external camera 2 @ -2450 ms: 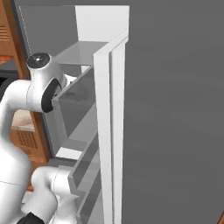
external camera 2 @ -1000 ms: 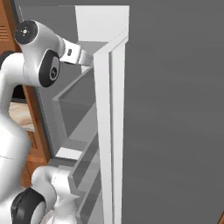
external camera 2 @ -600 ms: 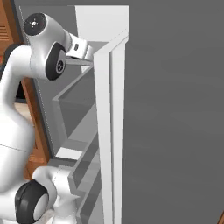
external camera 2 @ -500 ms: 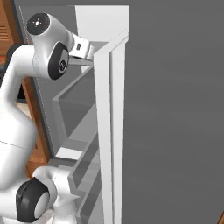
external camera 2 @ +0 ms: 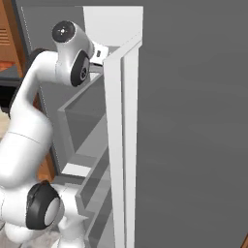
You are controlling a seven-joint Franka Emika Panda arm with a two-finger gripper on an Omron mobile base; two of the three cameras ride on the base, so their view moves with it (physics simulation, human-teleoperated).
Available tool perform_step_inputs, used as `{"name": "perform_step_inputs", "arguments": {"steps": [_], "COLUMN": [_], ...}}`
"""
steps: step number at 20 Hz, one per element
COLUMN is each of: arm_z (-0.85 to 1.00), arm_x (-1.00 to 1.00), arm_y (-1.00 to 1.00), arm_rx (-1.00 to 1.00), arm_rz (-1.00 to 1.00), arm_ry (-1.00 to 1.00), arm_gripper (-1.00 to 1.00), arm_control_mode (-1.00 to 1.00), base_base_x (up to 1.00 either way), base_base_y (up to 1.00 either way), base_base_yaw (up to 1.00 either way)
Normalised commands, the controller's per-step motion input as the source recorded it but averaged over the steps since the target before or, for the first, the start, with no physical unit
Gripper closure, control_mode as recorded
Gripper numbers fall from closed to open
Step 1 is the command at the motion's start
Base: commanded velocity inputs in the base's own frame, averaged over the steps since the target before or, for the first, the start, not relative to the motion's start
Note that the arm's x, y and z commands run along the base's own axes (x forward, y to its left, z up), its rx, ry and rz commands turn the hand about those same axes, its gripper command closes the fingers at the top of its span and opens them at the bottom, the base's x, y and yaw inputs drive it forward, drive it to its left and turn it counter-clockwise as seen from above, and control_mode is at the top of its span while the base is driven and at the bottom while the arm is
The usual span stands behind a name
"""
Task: Pick the orange and apple from the fridge and place them inside the tupperware on the counter.
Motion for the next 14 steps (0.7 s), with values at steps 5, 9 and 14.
{"name": "perform_step_inputs", "arguments": {"steps": [5, 9, 14], "arm_z": [-0.19, -0.01, 0.00], "arm_x": [0.74, 0.66, 0.62], "arm_y": [0.00, 0.00, 0.00], "arm_rx": [0.00, 0.00, 0.00], "arm_rz": [0.05, 0.03, 0.01], "arm_ry": [0.02, 0.10, 0.13], "arm_gripper": [-1.00, -1.00, -1.00], "arm_control_mode": [-1.00, -1.00, -1.00], "base_base_x": [0.00, 0.00, 0.00], "base_base_y": [0.00, 0.00, 0.00], "base_base_yaw": [0.00, 0.00, 0.00]}}
